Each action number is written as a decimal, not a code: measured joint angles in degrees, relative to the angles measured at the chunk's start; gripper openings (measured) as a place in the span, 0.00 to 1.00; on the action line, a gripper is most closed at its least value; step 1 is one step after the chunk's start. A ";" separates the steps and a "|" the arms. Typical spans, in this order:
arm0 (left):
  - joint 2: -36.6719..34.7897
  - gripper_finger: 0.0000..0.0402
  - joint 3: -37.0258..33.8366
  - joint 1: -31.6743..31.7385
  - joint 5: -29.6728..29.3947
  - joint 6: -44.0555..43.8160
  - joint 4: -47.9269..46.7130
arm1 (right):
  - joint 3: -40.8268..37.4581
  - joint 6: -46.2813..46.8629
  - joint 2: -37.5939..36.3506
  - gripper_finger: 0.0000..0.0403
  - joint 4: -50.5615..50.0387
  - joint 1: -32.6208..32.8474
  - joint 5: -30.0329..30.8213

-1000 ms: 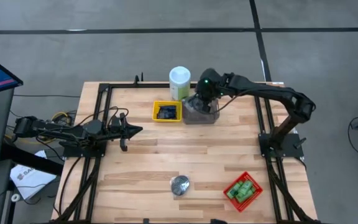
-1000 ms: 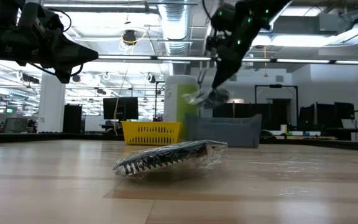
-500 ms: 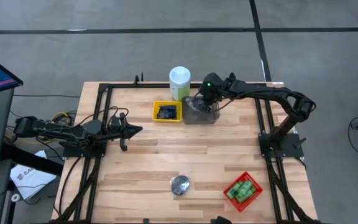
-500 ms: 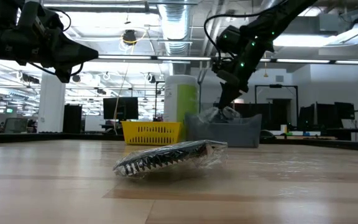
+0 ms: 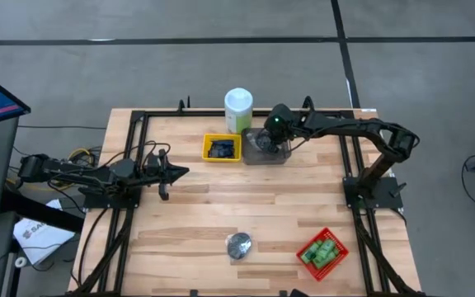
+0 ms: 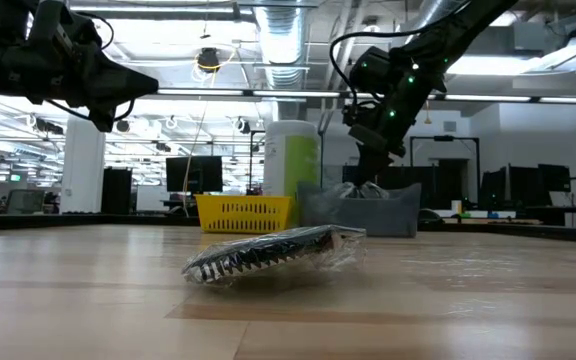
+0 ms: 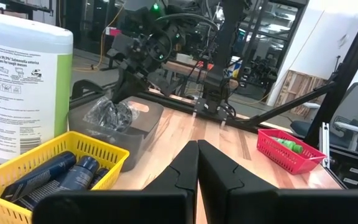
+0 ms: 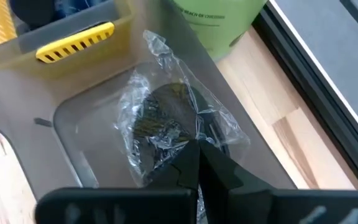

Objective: Pick & Place Travel size toiletries
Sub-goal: Put the hairbrush into the gray bin

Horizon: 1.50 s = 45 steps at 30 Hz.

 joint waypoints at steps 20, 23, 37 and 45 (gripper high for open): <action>0.00 0.00 0.00 0.00 0.00 0.00 0.78 | 4.51 2.68 -0.36 0.50 -0.44 2.18 -9.27; 0.00 0.00 0.00 -0.01 0.00 0.01 0.93 | 8.42 1.82 -0.63 0.61 -0.36 4.71 -17.25; -0.01 0.00 -0.02 -0.02 0.00 0.00 0.97 | 14.05 -14.12 -0.05 0.65 -1.58 27.94 -21.81; 0.00 0.00 -0.02 0.00 0.00 0.01 0.96 | 14.15 -24.89 2.16 0.65 -0.76 35.40 -21.82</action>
